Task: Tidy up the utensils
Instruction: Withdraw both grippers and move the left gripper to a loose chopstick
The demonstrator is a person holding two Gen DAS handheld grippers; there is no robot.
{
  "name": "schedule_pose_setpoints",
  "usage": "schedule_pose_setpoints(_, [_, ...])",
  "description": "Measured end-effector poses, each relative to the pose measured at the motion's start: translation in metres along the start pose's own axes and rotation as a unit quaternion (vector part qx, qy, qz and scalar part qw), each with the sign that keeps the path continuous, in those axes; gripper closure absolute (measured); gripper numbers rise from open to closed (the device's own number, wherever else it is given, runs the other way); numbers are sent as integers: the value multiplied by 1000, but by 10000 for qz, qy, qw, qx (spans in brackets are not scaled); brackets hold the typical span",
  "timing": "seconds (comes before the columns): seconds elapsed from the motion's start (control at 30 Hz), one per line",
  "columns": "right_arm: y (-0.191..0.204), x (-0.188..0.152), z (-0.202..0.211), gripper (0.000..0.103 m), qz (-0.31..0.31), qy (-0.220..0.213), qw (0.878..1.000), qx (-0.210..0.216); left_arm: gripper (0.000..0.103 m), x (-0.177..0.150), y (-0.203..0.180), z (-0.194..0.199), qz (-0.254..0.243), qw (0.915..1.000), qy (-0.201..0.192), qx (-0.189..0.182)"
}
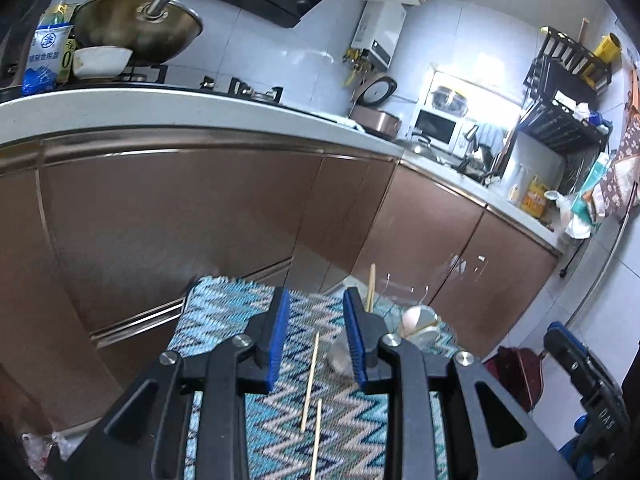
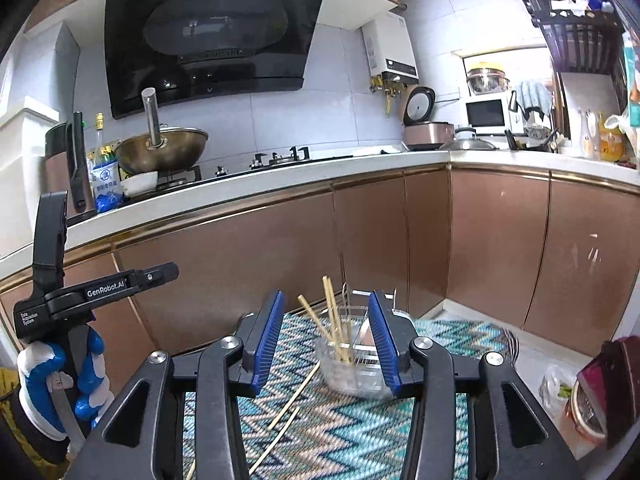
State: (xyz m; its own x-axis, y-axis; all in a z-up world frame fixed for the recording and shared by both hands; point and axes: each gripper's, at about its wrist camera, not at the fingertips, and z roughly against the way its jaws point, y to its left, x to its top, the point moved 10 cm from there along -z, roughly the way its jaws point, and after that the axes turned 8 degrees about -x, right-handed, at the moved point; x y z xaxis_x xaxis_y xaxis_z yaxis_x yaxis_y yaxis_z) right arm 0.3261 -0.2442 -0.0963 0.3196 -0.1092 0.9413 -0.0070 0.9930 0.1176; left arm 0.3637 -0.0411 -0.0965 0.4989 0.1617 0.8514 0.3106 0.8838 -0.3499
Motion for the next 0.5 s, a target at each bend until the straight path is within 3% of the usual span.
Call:
schedule_pose_setpoints(0.23, [4,-16,12,59,-48,54,9999,122,77,-30,0,-17,6,9982,591,11])
schedule_pose_setpoints(0.5, [-25,-43,-6,59,-253,317,9992,36,77,-80,18,-101,241,9856,1674,13])
